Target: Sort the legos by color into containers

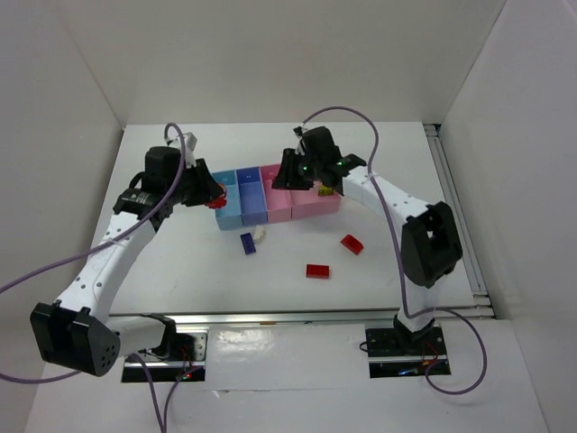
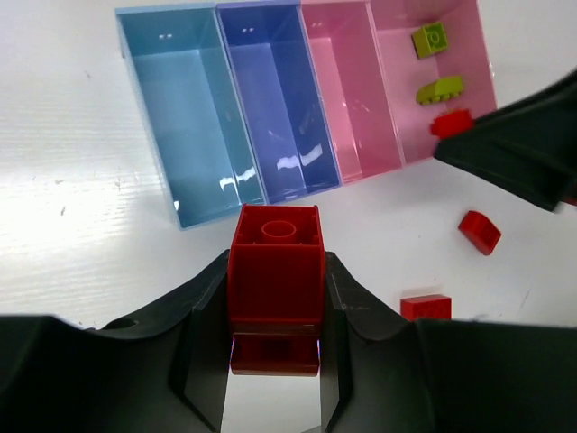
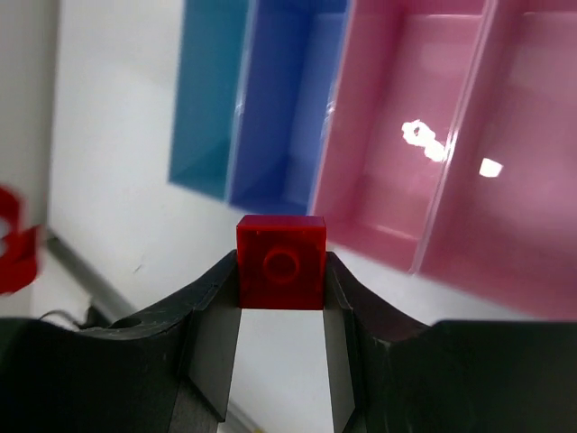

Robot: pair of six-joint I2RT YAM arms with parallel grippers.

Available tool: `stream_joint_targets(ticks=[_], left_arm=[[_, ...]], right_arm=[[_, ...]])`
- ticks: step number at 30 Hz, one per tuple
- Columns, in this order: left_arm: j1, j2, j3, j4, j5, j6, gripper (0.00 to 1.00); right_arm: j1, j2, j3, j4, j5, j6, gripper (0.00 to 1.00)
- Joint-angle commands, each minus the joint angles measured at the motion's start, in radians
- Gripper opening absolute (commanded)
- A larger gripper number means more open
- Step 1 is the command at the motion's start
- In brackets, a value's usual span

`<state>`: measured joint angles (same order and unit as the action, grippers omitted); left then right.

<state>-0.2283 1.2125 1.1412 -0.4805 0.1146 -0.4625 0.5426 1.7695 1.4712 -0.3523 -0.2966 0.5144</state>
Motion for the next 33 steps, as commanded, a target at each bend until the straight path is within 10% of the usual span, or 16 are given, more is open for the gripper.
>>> stream_joint_targets(ticks=[1, 15, 22, 33], left_arm=[[0.035, -0.059, 0.048, -0.024, 0.036, -0.071, 0.0], [0.078, -0.007, 0.089, -0.043, 0.135, -0.036, 0.0], [0.099, 0.057, 0.158, -0.043, 0.296, -0.015, 0.0], [0.126, 0.255, 0.233, -0.012, 0.859, 0.061, 0.0]], right_arm=[[0.013, 0.089, 0.145, -0.037, 0.157, -0.057, 0.33], [0.022, 0.3, 0.385, -0.135, 0.246, -0.099, 0.79], [0.013, -0.106, -0.081, 0.14, 0.124, -0.047, 0.57], [0.013, -0.393, -0.417, 0.472, -0.332, -0.01, 0.94]])
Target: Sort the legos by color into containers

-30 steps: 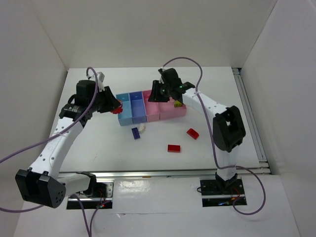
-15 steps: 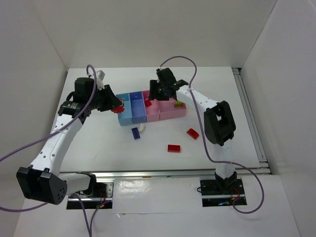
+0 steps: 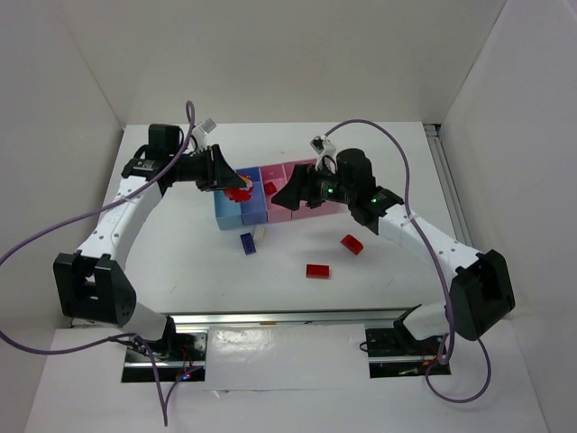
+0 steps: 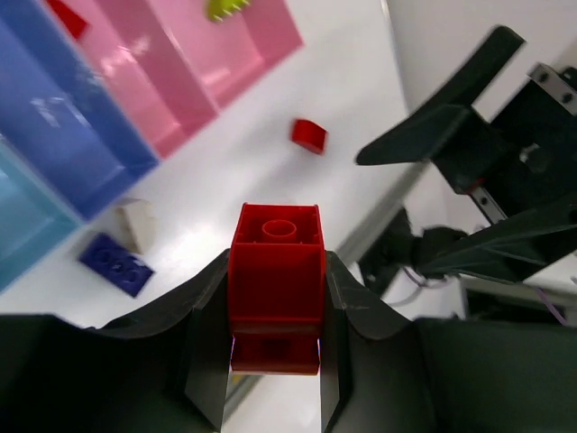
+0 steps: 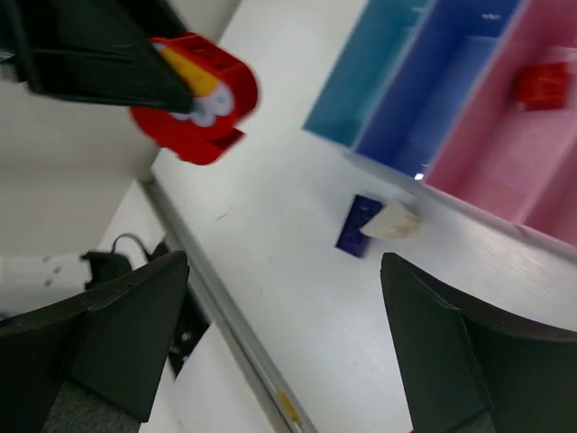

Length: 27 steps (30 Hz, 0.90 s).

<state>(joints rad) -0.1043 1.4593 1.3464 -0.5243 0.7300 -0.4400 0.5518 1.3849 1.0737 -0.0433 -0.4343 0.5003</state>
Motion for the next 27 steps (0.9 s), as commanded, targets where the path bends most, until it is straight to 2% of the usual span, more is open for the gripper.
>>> stream_joint_targets(ticks=[1, 3, 8, 11, 15, 20, 21, 23, 27], left_arm=[[0.002, 0.009, 0.014, 0.047, 0.267, 0.027, 0.0], [-0.009, 0.009, -0.004, 0.093, 0.289, -0.002, 0.0], [-0.028, 0.0, -0.016, 0.164, 0.354, -0.032, 0.0], [-0.028, -0.001, -0.05, 0.24, 0.384, -0.084, 0.0], [-0.028, -0.02, -0.098, 0.339, 0.393, -0.167, 0.0], [-0.028, -0.071, -0.144, 0.449, 0.355, -0.247, 0.0], [-0.028, -0.089, -0.162, 0.492, 0.345, -0.276, 0.0], [-0.018, -0.146, -0.252, 0.703, 0.332, -0.405, 0.0], [0.014, -0.2, -0.346, 0.914, 0.253, -0.557, 0.0]], right_arm=[[0.003, 0.008, -0.02, 0.175, -0.227, 0.004, 0.94], [0.013, 0.026, -0.011, 0.227, -0.305, 0.038, 0.94], [0.034, 0.083, 0.012, 0.308, -0.353, 0.061, 0.93], [0.034, 0.115, -0.001, 0.446, -0.434, 0.138, 0.92], [0.034, 0.137, -0.026, 0.577, -0.423, 0.245, 0.92], [0.054, 0.157, -0.057, 0.695, -0.357, 0.334, 0.82], [0.054, 0.166, -0.067, 0.739, -0.347, 0.349, 0.8], [0.054, 0.166, -0.113, 0.79, -0.304, 0.405, 0.8], [0.063, 0.146, -0.234, 1.069, -0.215, 0.53, 0.85]])
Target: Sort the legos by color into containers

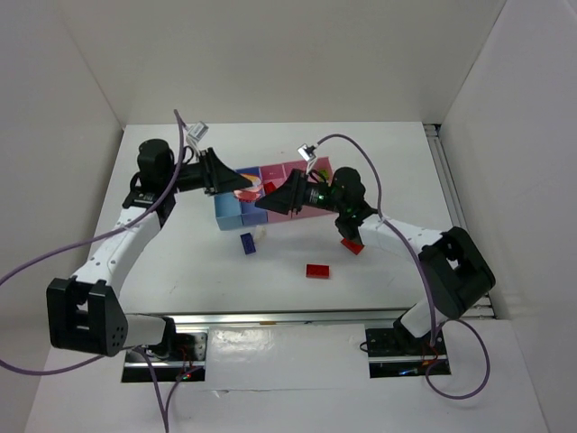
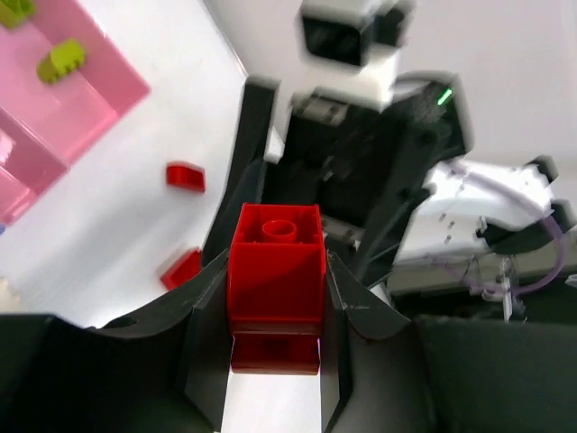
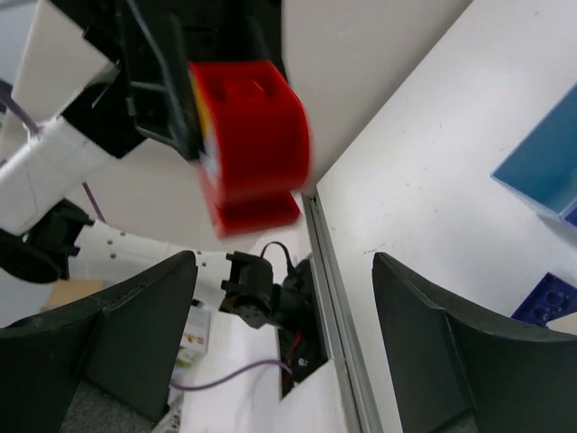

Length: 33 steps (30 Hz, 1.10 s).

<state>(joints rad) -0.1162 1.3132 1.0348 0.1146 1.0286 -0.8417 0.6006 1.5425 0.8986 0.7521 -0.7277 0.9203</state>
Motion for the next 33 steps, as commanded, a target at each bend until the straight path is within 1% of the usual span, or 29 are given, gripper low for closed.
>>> stream_joint_targets(ticks=[1, 2, 5, 7, 10, 13, 15, 20, 26, 31, 33], left_arm=[[0.026, -0.063, -0.071, 0.311, -0.062, -0.207, 0.0], [0.035, -0.075, -0.088, 0.374, -0.085, -0.23, 0.0], [0.035, -0.086, -0.099, 0.375, -0.123, -0.243, 0.0], [0.035, -0.1, -0.127, 0.393, -0.143, -0.264, 0.0], [0.035, -0.126, -0.159, 0.425, -0.17, -0.289, 0.0], [0.035, -0.126, -0.168, 0.425, -0.159, -0.3, 0.0], [0.035, -0.126, -0.177, 0.457, -0.148, -0.318, 0.0], [0.035, -0.126, -0.177, 0.467, -0.139, -0.318, 0.0], [0.035, -0.126, -0.188, 0.453, -0.139, -0.307, 0.0], [0.035, -0.117, -0.188, 0.467, -0.119, -0.307, 0.0], [0.035, -0.117, -0.188, 0.467, -0.119, -0.307, 0.0]], right_arm=[[0.014, -0.012, -0.075, 0.305, 0.105, 0.124, 0.86], [0.027, -0.012, -0.085, 0.325, 0.115, 0.135, 0.86], [0.045, -0.012, -0.086, 0.314, 0.14, 0.124, 0.86], [0.045, 0.014, -0.086, 0.363, 0.152, 0.133, 0.86], [0.054, 0.059, -0.075, 0.449, 0.152, 0.173, 0.8], [0.054, 0.099, -0.044, 0.481, 0.131, 0.198, 0.8], [0.054, 0.136, -0.044, 0.535, 0.131, 0.236, 0.8], [0.064, 0.202, -0.007, 0.616, 0.122, 0.275, 0.79], [0.073, 0.211, 0.032, 0.627, 0.099, 0.275, 0.79], [0.073, 0.202, 0.033, 0.607, 0.099, 0.275, 0.79], [0.073, 0.211, 0.042, 0.627, 0.099, 0.284, 0.72]])
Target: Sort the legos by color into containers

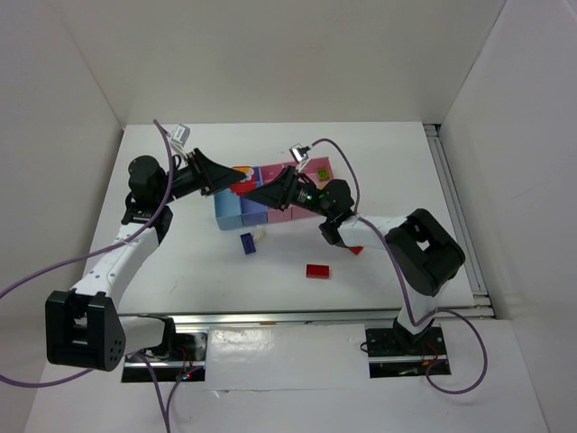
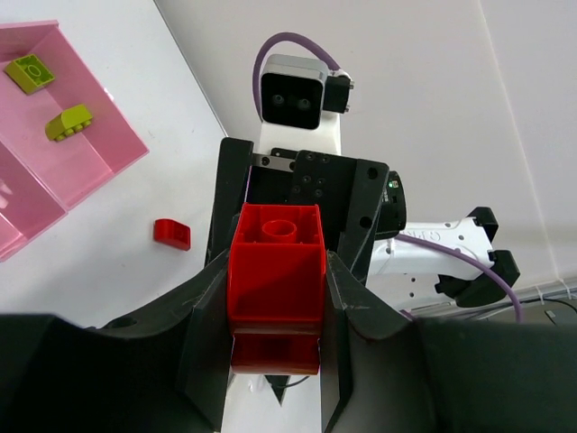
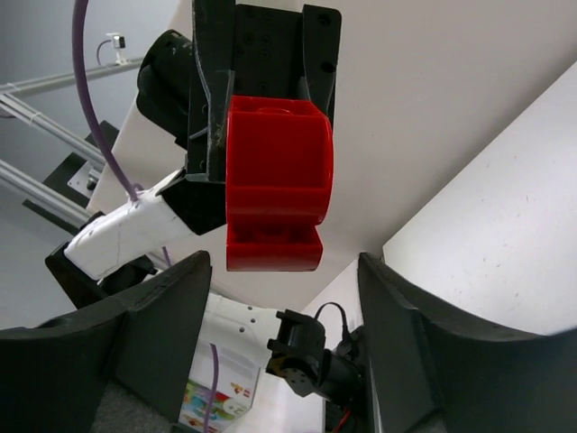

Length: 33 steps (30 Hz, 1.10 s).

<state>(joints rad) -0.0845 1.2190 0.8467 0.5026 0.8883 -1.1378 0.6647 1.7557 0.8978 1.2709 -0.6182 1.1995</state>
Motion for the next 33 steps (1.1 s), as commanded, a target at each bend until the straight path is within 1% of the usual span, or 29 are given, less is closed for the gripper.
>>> stream_joint_targets(ticks=[1, 3, 4, 7, 11, 13, 15, 27, 28, 29, 33], left_arm=[[0.003, -0.023, 0.0, 0.07, 0.021, -0.011, 0.0], [0.003, -0.023, 0.0, 0.06, 0.021, 0.0, 0.0], [0.003, -0.023, 0.0, 0.06, 0.021, 0.0, 0.0], [0.003, -0.023, 0.0, 0.06, 0.021, 0.0, 0.0], [0.003, -0.023, 0.0, 0.06, 0.021, 0.01, 0.0], [0.003, -0.023, 0.0, 0.06, 0.021, 0.01, 0.0], [0.003, -0.023, 0.0, 0.071, 0.021, 0.001, 0.0], [0.003, -0.023, -0.009, 0.071, 0.021, 0.01, 0.0], [0.003, -0.023, -0.009, 0.059, 0.021, 0.01, 0.0], [0.003, -0.013, -0.009, 0.059, 0.021, 0.019, 0.0], [0.003, -0.013, -0.009, 0.048, 0.021, 0.019, 0.0]], right_arm=[[0.009, -0.002, 0.052, 0.128, -0.011, 0.014, 0.68], [0.009, 0.022, 0.061, 0.142, -0.02, 0.037, 0.62], [0.009, 0.022, 0.061, 0.157, -0.029, 0.049, 0.61], [0.009, 0.031, 0.07, 0.173, -0.029, 0.058, 0.6], [0.009, 0.063, 0.092, 0.241, -0.038, 0.126, 0.6], [0.009, 0.073, 0.102, 0.251, -0.038, 0.138, 0.56], [0.009, 0.073, 0.102, 0.26, -0.038, 0.138, 0.55], [0.018, 0.036, 0.122, 0.252, -0.049, 0.138, 0.55], [0.018, 0.036, 0.122, 0.252, -0.049, 0.138, 0.59], [0.018, 0.027, 0.122, 0.252, -0.049, 0.138, 0.6], [0.018, 0.018, 0.112, 0.243, -0.049, 0.118, 0.6]])
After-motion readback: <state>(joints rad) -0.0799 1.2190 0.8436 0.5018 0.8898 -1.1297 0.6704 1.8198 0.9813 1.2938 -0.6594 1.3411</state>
